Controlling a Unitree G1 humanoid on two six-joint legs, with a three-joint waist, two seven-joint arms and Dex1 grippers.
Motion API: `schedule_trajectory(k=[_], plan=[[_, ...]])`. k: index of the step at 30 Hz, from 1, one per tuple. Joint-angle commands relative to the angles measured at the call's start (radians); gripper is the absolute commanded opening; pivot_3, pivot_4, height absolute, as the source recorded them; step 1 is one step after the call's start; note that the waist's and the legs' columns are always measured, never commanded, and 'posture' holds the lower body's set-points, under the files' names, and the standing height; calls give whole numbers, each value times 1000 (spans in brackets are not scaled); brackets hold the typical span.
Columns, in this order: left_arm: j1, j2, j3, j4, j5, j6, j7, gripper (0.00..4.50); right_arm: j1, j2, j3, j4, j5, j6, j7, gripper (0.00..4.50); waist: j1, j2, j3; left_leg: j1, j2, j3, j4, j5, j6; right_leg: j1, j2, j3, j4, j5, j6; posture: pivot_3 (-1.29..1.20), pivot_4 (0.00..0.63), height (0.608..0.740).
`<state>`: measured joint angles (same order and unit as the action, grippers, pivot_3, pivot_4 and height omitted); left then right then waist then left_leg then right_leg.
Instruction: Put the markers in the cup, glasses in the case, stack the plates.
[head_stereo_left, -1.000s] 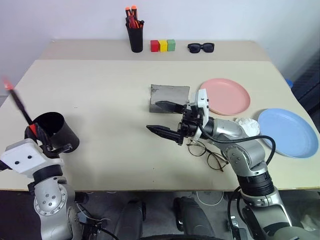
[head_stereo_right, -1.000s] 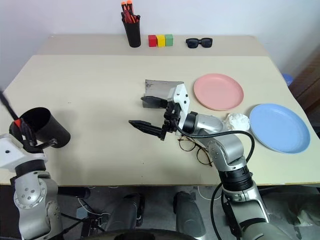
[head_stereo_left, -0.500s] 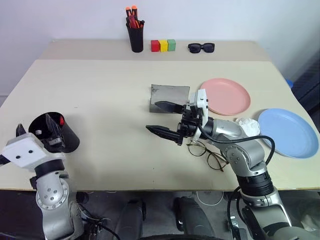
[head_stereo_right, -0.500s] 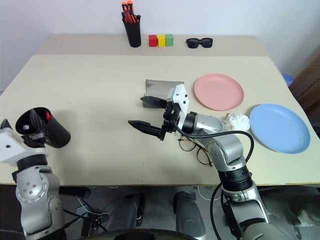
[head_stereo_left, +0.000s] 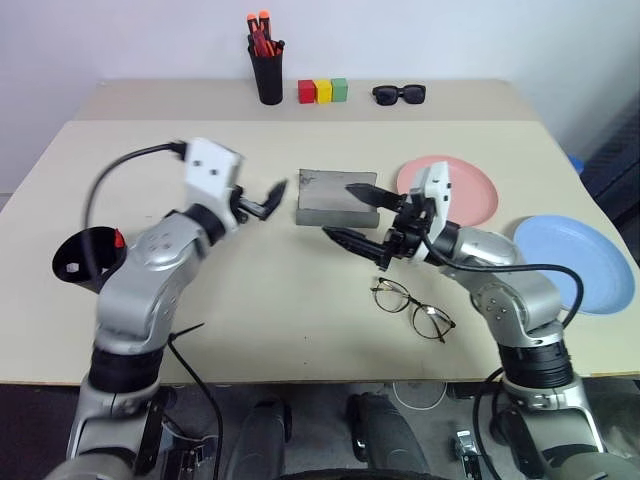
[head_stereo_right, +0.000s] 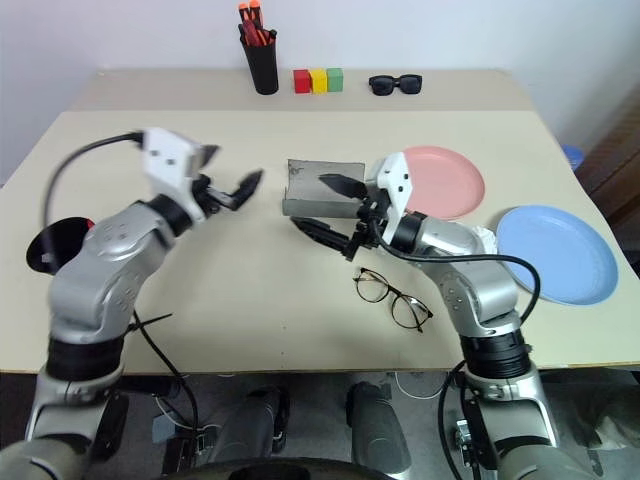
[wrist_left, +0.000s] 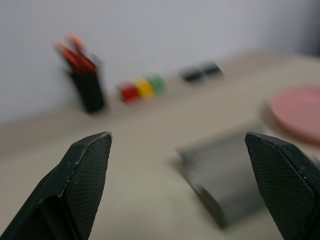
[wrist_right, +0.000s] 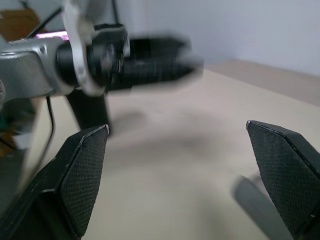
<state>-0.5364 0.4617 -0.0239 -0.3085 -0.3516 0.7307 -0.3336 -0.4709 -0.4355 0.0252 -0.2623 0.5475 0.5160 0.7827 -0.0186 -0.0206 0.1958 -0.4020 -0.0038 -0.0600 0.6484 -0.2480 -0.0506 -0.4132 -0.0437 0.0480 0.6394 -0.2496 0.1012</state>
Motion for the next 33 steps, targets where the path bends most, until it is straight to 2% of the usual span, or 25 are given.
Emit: schedule_trajectory(k=[1, 5, 11, 16, 20, 23, 30, 31, 33], plan=[[-121, 21, -103, 169, 34, -18, -150, 4479, 41, -71, -31, -54, -46, -5, -17, 4500, 1, 0, 0, 0, 0, 0, 0, 0, 0, 0, 0, 0, 0, 0, 0, 0, 150, 740], [-286, 4, -234, 469, 118, -189, -362, 4479, 146, -158, -98, -141, -30, 10, -19, 4500, 8, 0, 0, -2, 0, 0, 0, 0, 0, 0, -1, 0, -2, 0, 0, 0, 150, 740], [-479, -70, -331, 847, 218, -407, -606, 4479, 310, -250, -200, -242, -51, 25, -60, 4500, 4, 0, 0, -5, -1, 1, 0, -1, 2, -1, -2, 0, -6, 0, 1, 0, 150, 740], [-589, -139, -363, 1122, 308, -536, -681, 4479, 414, -258, -274, -290, -55, 16, -100, 4500, 4, 0, 1, -5, -1, 1, 0, -2, 3, -1, -1, 0, -6, 0, 1, 0, 150, 740], [-638, -187, -349, 1290, 368, -631, -664, 4479, 454, -248, -288, -324, -52, 14, -128, 4500, 6, 0, 1, -5, -1, 1, 1, -2, 3, -1, -1, 1, -6, 0, 2, 0, 150, 740], [-648, -206, -329, 1348, 381, -667, -687, 3663, 476, -243, -291, -343, -53, 16, -148, 4500, 6, 0, 1, -6, -1, 1, 1, -2, 3, -1, -1, 0, -6, 0, 2, 0, 150, 740], [-624, -200, -300, 1349, 391, -712, -737, 274, 508, -248, -309, -358, -45, 17, -161, 4500, 6, 0, 1, -6, -1, 1, 1, -2, 3, -1, -1, 0, -6, 0, 2, 0, 150, 740], [-614, -192, -290, 1332, 383, -734, -751, 46, 511, -248, -309, -359, -44, 19, -162, 4500, 6, 0, 1, -6, -1, 1, 1, -2, 3, -1, -1, 0, -5, 0, 2, 0, 150, 740], [-584, -167, -274, 1281, 375, -778, -782, 46, 513, -249, -307, -363, -40, 28, -166, 4500, 4, 0, 1, -5, -1, 1, 1, -2, 3, -1, -1, 1, -5, 0, 2, 0, 150, 740]])
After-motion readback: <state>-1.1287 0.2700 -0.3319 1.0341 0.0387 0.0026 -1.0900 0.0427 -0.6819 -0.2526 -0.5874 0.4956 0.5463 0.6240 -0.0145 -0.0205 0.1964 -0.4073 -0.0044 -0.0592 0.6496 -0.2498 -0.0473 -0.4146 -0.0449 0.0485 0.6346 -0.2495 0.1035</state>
